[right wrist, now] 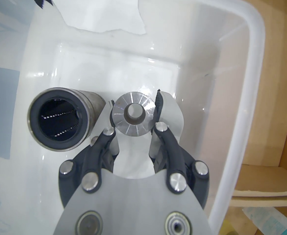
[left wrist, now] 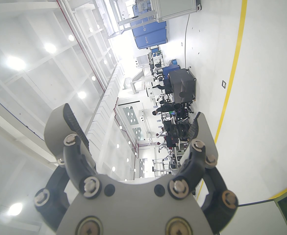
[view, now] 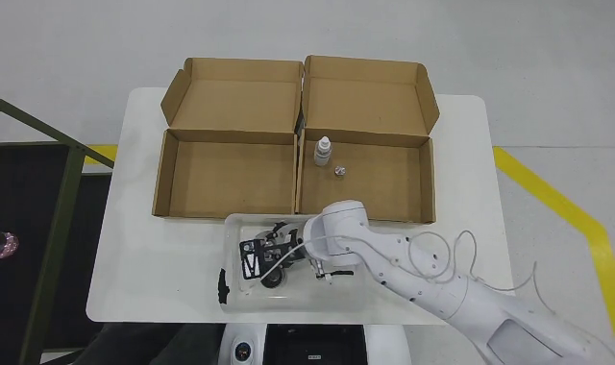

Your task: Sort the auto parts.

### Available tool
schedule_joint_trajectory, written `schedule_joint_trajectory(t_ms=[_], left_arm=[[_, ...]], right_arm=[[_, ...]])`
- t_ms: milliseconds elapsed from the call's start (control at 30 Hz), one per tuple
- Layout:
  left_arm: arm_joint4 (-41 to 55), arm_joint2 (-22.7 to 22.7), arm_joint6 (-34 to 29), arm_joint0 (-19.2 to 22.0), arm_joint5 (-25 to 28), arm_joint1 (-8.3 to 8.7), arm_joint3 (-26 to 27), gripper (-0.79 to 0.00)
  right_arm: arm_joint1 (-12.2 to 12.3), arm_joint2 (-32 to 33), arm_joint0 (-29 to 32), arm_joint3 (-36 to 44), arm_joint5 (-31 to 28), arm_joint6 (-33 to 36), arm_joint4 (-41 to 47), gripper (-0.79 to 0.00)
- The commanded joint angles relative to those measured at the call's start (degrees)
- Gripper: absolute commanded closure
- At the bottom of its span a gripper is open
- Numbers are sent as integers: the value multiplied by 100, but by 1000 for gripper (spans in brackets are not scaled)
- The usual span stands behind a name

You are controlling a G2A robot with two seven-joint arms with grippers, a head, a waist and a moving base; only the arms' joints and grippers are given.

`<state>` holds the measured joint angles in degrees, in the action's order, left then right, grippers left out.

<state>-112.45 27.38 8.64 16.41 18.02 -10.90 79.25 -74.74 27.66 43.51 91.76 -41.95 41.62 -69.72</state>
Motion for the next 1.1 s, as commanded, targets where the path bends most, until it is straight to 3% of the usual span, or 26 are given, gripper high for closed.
schedule_joint_trajectory(t_ms=[0,667,1067], left_arm=[[0,0,0,0,0,0,0,-785],[0,0,0,0,0,0,0,-785],[0,0,0,0,0,0,0,-785]], right_arm=[[19,57,38,101,-42,-29,20,0],[344,1056,583,1263,-493,-783,-11,0],[508,1836,765,1401,-594,-1363,21,0]])
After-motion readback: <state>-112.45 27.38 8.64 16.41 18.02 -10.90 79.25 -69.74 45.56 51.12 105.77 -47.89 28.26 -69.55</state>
